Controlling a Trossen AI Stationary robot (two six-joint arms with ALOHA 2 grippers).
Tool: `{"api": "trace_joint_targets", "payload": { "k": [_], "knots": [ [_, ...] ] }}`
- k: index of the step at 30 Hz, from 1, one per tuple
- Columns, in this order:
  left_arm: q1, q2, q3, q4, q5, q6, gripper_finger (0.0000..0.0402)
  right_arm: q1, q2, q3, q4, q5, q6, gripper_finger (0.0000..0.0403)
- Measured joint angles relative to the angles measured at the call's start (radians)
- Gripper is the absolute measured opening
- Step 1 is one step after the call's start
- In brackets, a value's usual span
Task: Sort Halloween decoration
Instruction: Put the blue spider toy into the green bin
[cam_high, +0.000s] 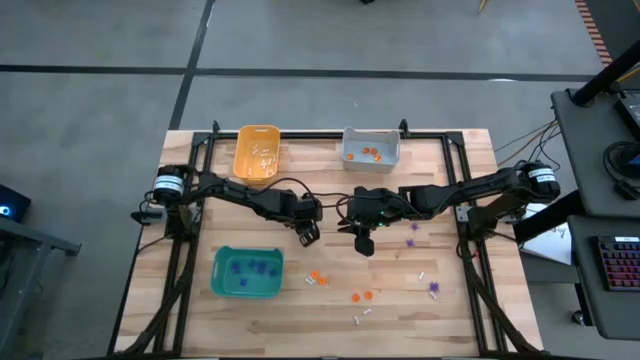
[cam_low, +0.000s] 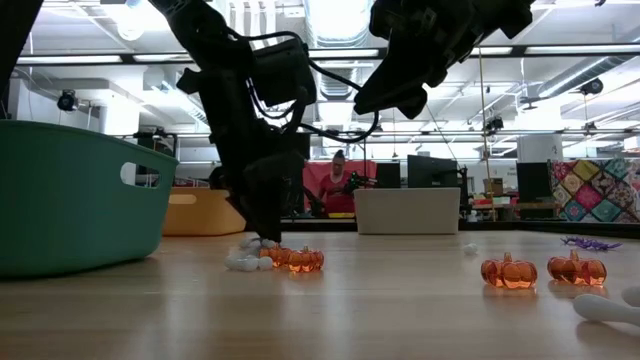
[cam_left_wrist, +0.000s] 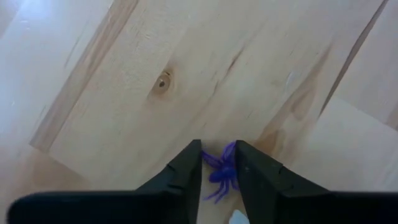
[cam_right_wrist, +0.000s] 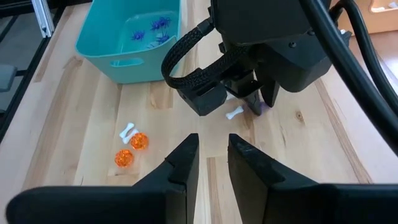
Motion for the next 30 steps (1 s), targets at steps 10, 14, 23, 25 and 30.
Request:
{"api": "trace_joint_targets", "payload": {
  "k": [10,14,23,25,30],
  "knots": [
    [0.000,0.000,-0.001,0.034,0.002,0.034,0.0004,0.000,0.000,0.000,0.000,0.000,-0.002,0.0071],
    [0.000,-0.007,0.001,0.034,0.002,0.059,0.0001,0.000,0.000,0.000,0.000,0.000,-0.002,0.0075],
    [-0.001,-0.098,0.016,0.015,0.003,0.116,0.0000,0.000,0.000,0.000,-0.003,0.000,-0.003,0.0068],
    [-0.002,-0.136,0.016,-0.003,0.004,0.127,0.0000,0.000,0.000,0.000,-0.005,0.000,-0.003,0.0070],
    [-0.015,-0.255,0.016,-0.086,0.034,0.159,0.0000,0.000,0.000,0.000,-0.007,0.000,-0.003,0.0076]
  ]
}}
